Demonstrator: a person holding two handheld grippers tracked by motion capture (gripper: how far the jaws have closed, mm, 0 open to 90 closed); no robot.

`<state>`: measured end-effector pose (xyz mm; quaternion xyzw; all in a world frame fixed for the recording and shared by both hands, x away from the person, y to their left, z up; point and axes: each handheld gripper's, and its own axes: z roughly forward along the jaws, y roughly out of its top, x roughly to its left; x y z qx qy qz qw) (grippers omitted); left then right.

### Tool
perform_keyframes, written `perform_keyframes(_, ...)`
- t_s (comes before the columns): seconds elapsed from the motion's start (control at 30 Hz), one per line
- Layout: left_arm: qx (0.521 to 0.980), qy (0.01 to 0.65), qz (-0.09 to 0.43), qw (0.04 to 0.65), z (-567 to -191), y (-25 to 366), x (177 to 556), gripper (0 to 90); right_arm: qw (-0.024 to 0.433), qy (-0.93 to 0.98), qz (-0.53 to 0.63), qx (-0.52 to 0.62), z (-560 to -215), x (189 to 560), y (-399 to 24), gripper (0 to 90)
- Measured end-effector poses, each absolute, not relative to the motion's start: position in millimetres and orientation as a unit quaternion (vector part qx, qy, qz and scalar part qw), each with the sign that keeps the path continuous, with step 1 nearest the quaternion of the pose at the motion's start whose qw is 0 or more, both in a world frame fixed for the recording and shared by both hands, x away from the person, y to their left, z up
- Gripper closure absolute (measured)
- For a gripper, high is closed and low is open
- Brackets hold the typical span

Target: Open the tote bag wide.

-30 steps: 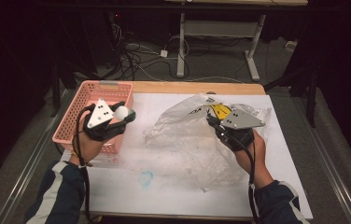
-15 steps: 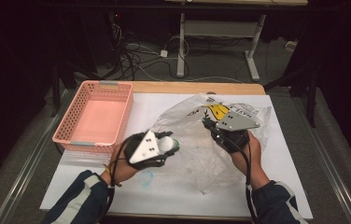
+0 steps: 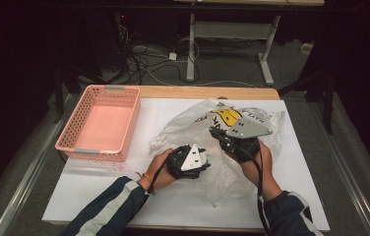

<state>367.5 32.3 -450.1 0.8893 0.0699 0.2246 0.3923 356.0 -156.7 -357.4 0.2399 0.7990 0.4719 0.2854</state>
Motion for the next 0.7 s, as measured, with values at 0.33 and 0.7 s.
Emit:
perform_keyframes(0.33,0.881,0.113,0.236,0.393,-465,6,402,48.1,0.279,0.796,0.478,0.245,-357,358,-161,90.0)
perform_keyframes(0.7,0.877,0.127,0.251,0.39,-455,15,383,30.2,0.286,0.796,0.47,0.252,-358,361,-166,90.0)
